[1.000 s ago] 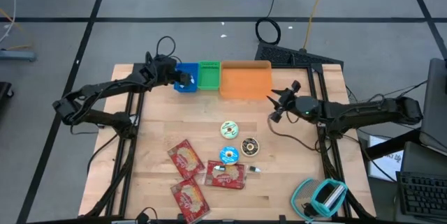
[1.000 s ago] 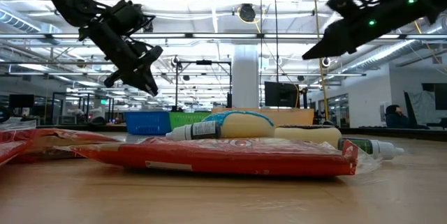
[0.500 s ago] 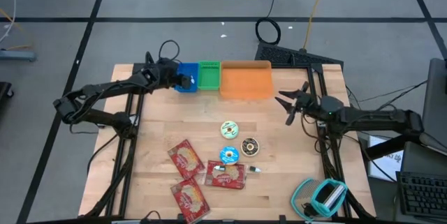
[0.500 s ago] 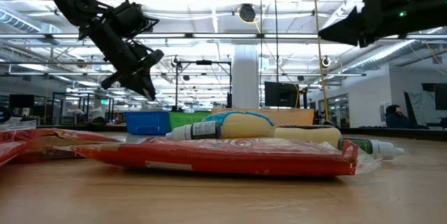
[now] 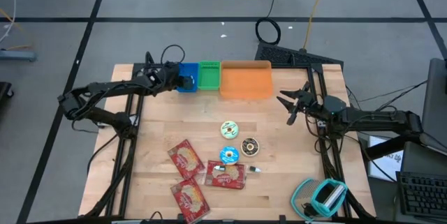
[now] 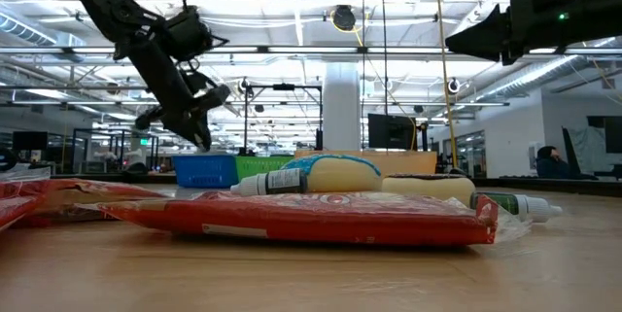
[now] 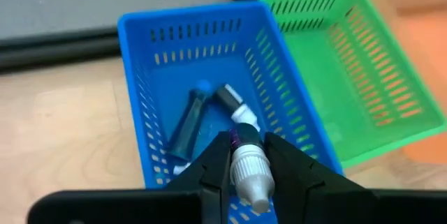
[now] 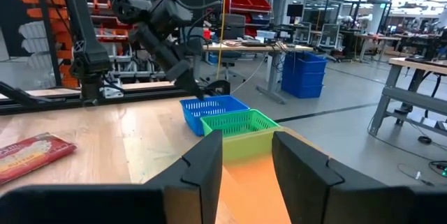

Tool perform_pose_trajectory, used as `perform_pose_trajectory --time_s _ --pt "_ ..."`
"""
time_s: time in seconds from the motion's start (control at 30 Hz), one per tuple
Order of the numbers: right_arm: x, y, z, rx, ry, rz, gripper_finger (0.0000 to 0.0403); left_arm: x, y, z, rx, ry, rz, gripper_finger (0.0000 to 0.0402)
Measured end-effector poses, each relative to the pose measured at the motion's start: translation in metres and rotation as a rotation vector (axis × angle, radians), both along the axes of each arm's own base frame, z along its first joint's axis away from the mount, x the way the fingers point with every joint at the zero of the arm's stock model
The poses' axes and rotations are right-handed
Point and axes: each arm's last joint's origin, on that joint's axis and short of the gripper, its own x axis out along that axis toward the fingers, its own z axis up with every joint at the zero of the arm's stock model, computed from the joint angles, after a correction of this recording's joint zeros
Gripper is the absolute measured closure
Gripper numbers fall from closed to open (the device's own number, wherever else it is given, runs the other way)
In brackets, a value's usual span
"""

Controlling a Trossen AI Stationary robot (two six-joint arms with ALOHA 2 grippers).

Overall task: Pick & Place Food Item
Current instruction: Put the violet food coloring bottle into the blue bin, then put the green food coloring bottle into the blue bin

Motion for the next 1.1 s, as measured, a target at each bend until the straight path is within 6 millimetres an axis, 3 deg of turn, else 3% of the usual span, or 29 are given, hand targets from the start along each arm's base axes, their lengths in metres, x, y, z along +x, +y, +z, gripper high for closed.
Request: perform_pose_trajectory --time_s 0.43,1.1 --pt "0.0000 0.0000 0.0001 -0.001 0.000 -0.002 0.0289 0.0050 0.0035 -0.0072 0.037 0.028 0.036 0.0329" --pt "0.0000 0.0000 0.0002 -0.001 -0.002 -0.002 0.0289 0.0059 0.0045 -0.0058 0.053 0.018 0.040 0.0257"
